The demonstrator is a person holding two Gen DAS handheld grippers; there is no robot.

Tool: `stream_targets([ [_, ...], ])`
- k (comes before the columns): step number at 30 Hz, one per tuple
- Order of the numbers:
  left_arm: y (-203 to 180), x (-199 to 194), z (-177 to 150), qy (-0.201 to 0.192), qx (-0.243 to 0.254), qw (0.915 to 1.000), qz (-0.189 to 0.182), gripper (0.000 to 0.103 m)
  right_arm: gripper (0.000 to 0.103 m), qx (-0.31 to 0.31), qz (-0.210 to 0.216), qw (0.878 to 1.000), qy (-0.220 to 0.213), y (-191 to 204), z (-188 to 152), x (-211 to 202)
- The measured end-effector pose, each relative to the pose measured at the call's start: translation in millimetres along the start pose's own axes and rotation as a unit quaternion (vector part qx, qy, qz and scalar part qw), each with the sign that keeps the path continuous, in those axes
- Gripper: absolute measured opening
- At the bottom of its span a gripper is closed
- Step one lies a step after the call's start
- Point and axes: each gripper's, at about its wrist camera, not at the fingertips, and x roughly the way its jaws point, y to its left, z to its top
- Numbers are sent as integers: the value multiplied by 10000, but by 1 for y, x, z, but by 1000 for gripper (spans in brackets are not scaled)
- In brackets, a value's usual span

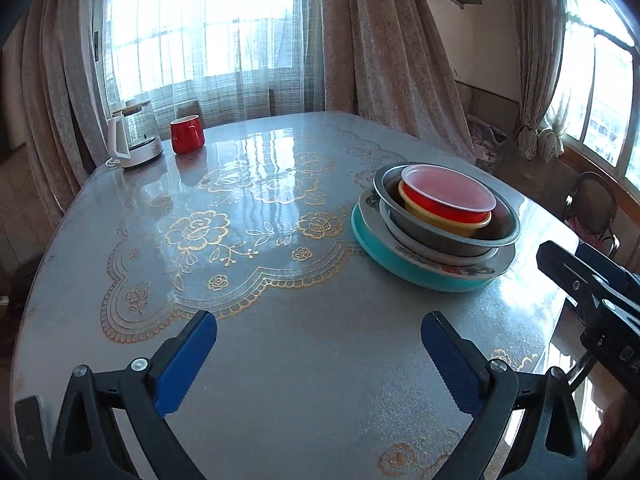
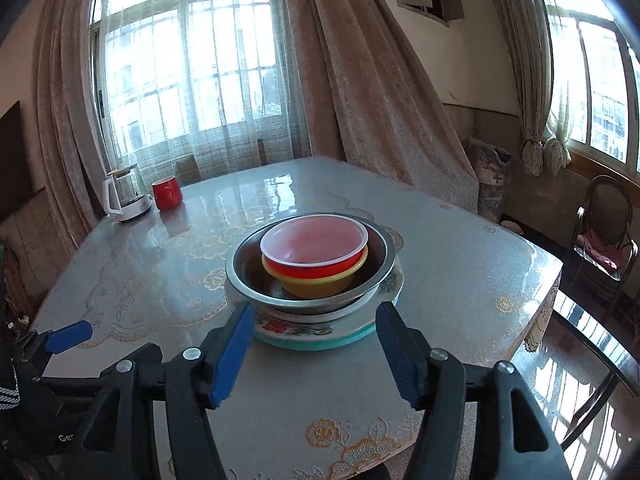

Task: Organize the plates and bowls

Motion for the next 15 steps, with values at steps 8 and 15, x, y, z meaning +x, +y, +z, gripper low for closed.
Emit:
stream_targets([
  [8, 10, -5, -15, 10, -89, 10000, 33, 103, 71, 223, -422, 9988, 109, -1, -24, -1],
  [15, 10, -13, -14, -147, -150, 9995, 237, 103, 74, 292, -563, 9980, 73, 1, -28, -8],
])
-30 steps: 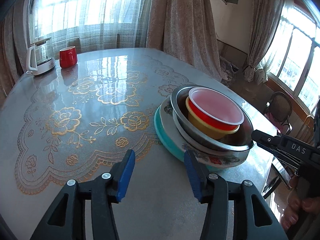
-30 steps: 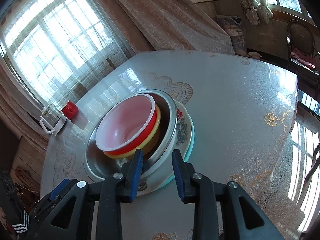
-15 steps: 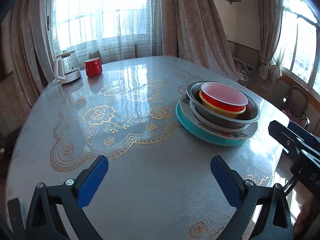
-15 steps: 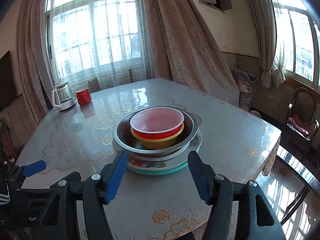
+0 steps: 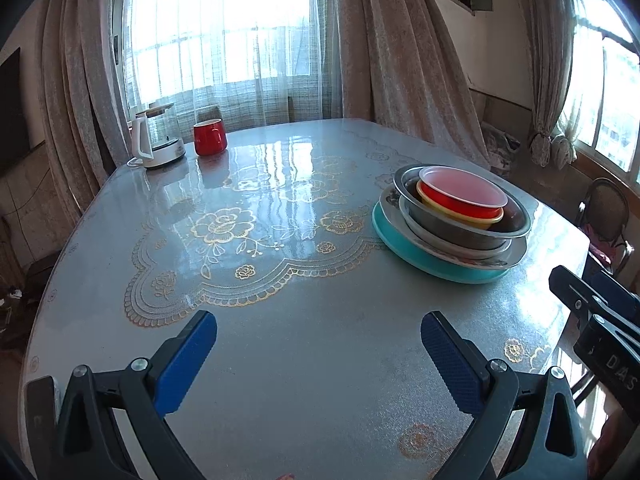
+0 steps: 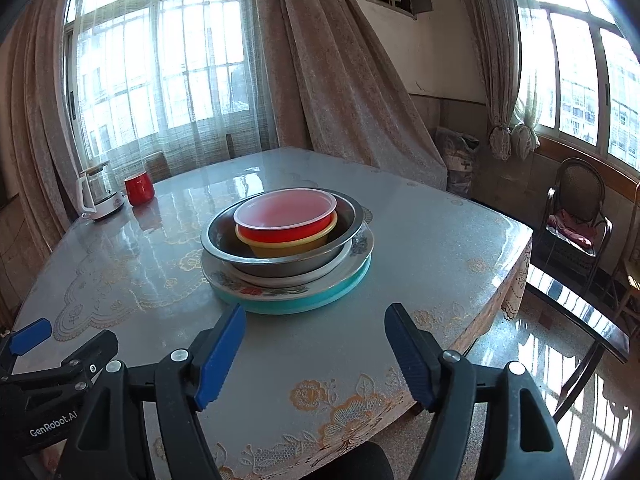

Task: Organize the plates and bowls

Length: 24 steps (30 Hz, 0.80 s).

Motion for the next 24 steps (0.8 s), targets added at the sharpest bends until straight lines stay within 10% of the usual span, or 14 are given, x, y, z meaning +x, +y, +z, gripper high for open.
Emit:
stream_targets([
  [24, 1, 1, -8, 406, -232, 9987, 214, 103, 80, -100, -287, 9994, 173, 4, -9, -5],
])
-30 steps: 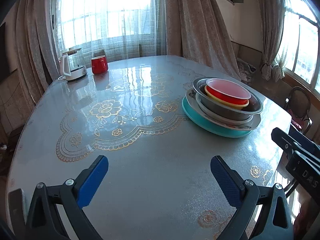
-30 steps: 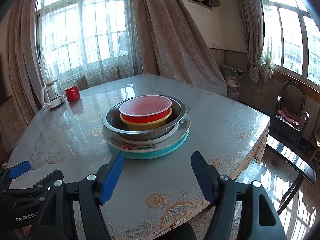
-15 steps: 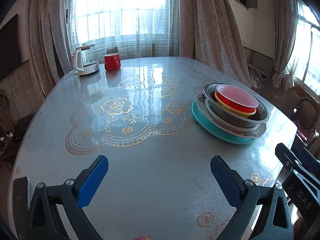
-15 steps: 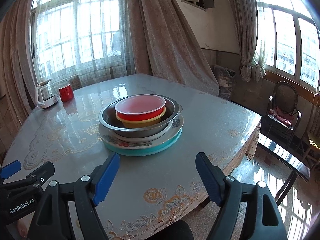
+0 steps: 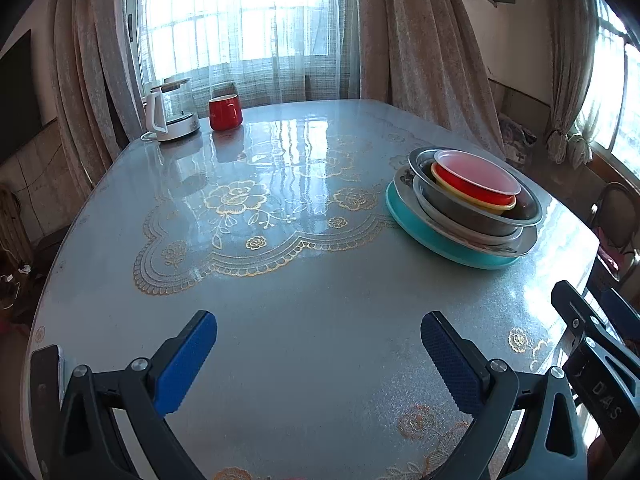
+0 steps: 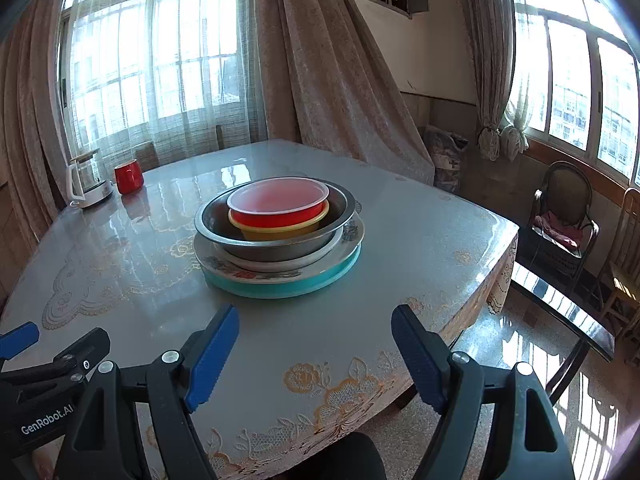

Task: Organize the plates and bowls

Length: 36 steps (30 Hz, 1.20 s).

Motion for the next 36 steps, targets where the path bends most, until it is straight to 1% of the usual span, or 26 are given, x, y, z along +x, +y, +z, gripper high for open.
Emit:
stream_targets([
  [6, -1, 1, 0, 79, 15, 10000, -18, 103, 80, 38, 28, 10000, 85, -3, -2, 4],
  [9, -1, 1, 0, 92, 33, 10000, -20, 103, 80, 28, 3, 10000, 50, -3, -2, 2],
  [31, -2, -3, 1, 8, 86, 10000, -48, 103, 80, 16, 15, 10000, 67, -4, -2, 3],
  [36, -3, -4, 0, 5, 90, 9999, -92, 103, 80, -31, 19, 10000, -1, -2, -1, 0],
])
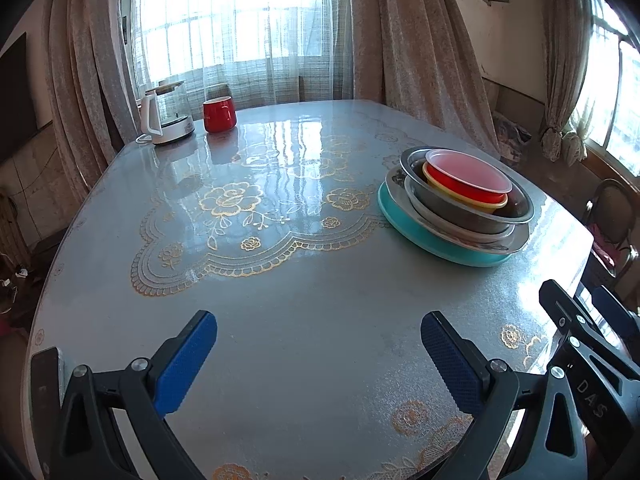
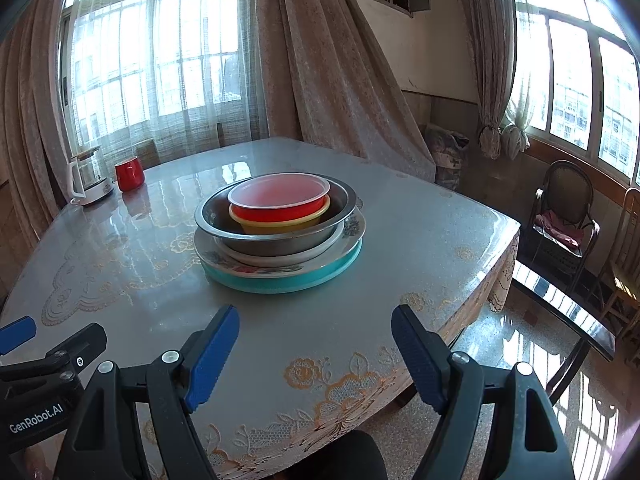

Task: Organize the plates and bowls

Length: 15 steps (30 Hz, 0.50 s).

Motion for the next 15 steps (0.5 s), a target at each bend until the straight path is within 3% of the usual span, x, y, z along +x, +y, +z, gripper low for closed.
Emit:
stream_targets([
  [11, -1, 3, 0, 66, -56, 9998, -151, 103, 80, 18, 50, 10000, 38, 0, 0, 5],
  [15, -2, 5, 0, -32, 2, 10000, -13, 103, 80, 39, 67, 9999, 84, 0, 1, 9],
])
